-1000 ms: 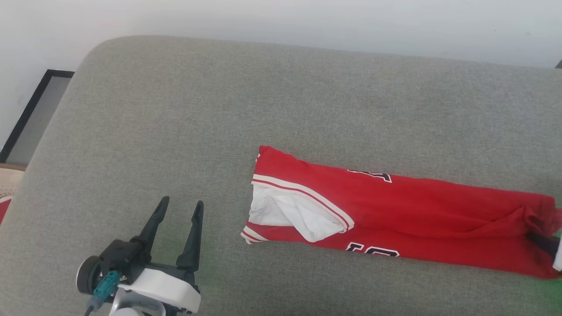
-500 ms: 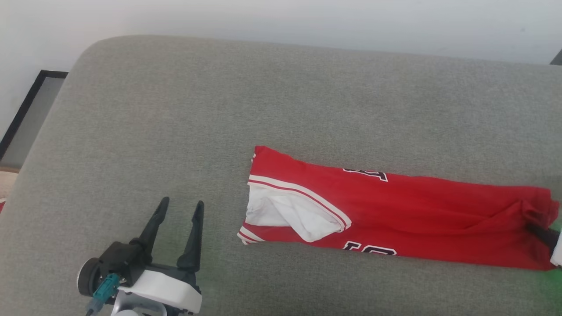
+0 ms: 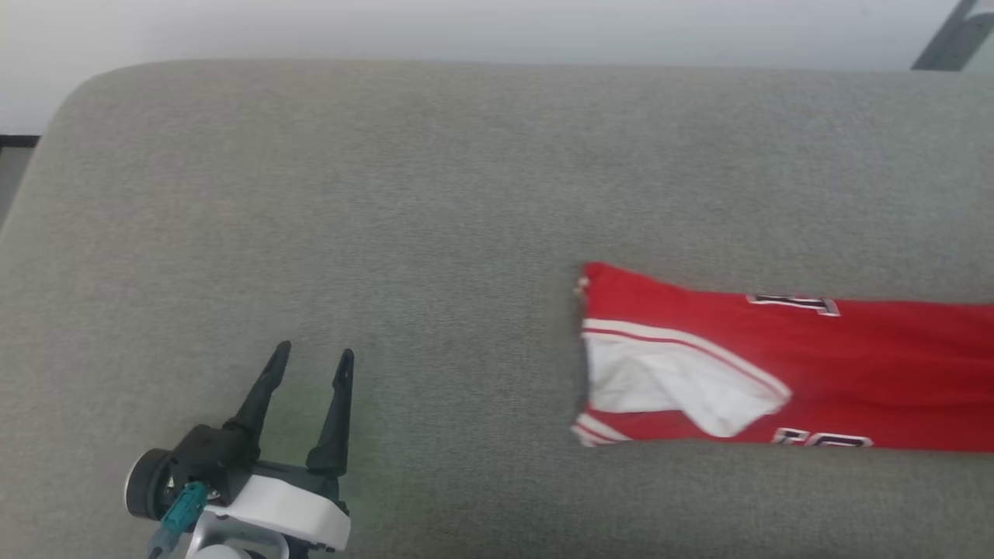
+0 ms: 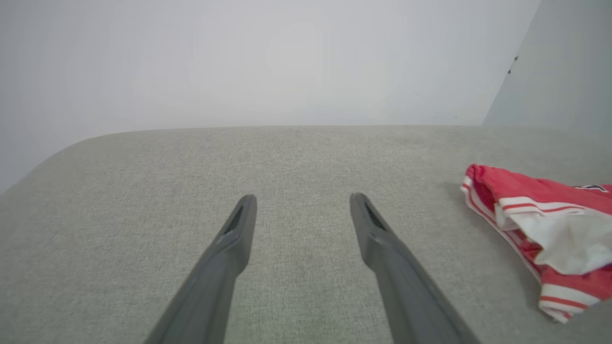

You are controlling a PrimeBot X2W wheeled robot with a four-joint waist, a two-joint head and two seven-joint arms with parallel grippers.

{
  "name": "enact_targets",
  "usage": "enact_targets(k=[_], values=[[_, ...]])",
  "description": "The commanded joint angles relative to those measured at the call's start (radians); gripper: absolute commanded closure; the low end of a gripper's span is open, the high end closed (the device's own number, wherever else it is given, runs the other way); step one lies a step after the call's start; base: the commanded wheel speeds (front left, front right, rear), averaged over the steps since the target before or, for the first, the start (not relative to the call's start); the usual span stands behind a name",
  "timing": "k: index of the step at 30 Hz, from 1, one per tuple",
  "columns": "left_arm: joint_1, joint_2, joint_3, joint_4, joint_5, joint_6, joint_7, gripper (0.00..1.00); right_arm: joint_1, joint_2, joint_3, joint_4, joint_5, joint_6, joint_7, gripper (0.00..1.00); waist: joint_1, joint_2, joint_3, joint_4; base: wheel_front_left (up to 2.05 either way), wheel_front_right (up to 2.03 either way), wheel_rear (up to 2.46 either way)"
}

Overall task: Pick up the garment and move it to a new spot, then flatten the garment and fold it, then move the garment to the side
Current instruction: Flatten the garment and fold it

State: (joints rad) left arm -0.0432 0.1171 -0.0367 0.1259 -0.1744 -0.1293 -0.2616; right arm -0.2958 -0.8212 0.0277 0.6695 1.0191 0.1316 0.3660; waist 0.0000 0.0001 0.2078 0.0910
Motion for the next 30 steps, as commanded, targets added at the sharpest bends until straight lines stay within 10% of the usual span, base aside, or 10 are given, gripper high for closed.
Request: enact_targets(k=[1, 13, 30], values=[[-0.009, 0.004, 0.004, -0.007, 0.012, -0.001, -0.004, 0.00, 0.011, -0.021, -0.018, 0.009, -0.006, -0.002, -0.018, 1.00, 0.0000, -0.0001, 0.009, -0.021, 0.00, 0.00, 0.00], [-0.017, 0.013, 0.019, -0.002, 0.020, -0.002, -0.004, 0.00, -0.002, -0.046, -0.111, 0.041, 0.000, -0.002, -0.077, 1.00, 0.0000, -0.0001, 0.017, -0.081, 0.00, 0.00, 0.00], [0.022, -0.015, 0.037, 0.021, -0.004, -0.002, -0.004, 0.00, 0.118, 0.044, 0.069, -0.462, -0.068, -0.001, 0.050, 1.00, 0.0000, -0.0001, -0.035, -0.042, 0.00, 0.00, 0.00]])
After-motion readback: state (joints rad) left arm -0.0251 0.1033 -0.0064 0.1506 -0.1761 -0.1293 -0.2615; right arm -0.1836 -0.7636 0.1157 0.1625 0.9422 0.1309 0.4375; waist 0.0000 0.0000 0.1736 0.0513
